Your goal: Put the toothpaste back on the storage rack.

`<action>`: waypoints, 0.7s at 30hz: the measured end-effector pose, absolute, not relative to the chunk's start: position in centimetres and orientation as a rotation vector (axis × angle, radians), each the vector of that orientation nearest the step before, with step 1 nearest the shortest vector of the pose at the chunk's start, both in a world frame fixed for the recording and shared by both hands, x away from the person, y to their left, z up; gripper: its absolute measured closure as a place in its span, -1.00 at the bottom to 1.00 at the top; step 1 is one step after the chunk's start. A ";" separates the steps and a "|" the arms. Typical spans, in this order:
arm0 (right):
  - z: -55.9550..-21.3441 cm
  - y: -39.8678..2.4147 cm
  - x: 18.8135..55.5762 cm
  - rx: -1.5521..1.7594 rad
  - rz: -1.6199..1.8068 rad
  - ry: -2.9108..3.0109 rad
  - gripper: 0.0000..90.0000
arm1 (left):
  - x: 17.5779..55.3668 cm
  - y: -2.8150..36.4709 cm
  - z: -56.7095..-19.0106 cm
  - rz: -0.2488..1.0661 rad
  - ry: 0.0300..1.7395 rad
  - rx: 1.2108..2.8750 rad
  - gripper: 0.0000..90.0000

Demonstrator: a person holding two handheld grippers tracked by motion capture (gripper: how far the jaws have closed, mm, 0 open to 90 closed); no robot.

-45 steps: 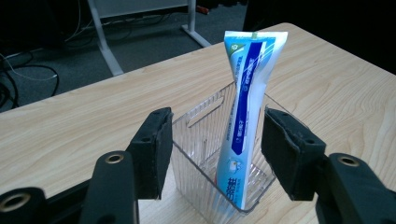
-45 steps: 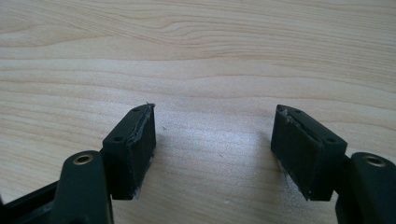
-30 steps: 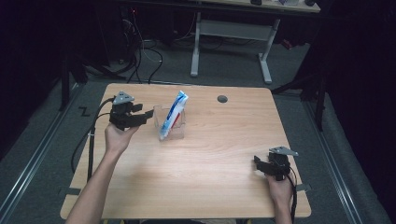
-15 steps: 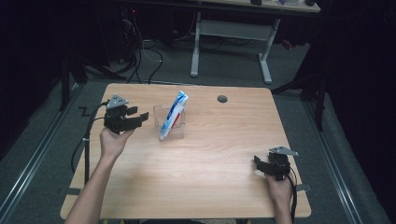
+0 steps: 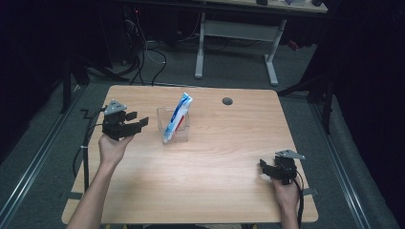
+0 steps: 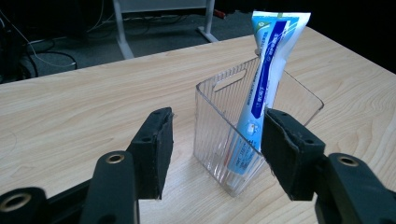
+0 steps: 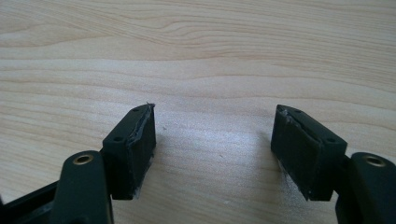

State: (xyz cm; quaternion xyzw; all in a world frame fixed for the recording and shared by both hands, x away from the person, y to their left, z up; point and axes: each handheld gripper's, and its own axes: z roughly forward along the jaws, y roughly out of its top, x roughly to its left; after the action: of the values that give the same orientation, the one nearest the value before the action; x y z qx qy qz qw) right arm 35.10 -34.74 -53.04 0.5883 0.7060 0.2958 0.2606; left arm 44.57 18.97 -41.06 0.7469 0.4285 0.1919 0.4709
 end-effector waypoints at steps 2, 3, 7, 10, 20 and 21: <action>-53.0 -34.7 35.1 1.593 0.801 1.912 -0.31 | 44.4 19.1 -41.1 0.471 1.054 1.825 -0.02; -53.0 -34.7 35.1 1.593 0.801 1.912 -0.31 | 44.4 19.2 -41.1 0.472 1.059 1.830 -0.02; -53.0 -34.7 35.1 1.593 0.801 1.912 -0.31 | 44.2 19.4 -41.2 0.478 1.060 1.822 -0.02; -53.0 -34.7 35.1 1.593 0.801 1.912 -0.31 | 44.0 19.5 -41.3 0.480 1.064 1.821 -0.02; -53.0 -34.7 35.1 1.593 0.801 1.912 -0.31 | 43.4 20.1 -41.8 0.478 1.079 1.805 -0.02; -53.0 -34.7 35.1 1.593 0.801 1.912 -0.31 | 43.4 20.2 -41.8 0.476 1.079 1.803 -0.02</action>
State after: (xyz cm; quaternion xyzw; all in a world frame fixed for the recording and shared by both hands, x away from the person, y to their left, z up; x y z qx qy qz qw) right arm 35.10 -34.74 -53.04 0.5883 0.7061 0.2958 0.2606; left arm 43.37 20.17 -41.81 0.7371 0.4412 0.1946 0.4735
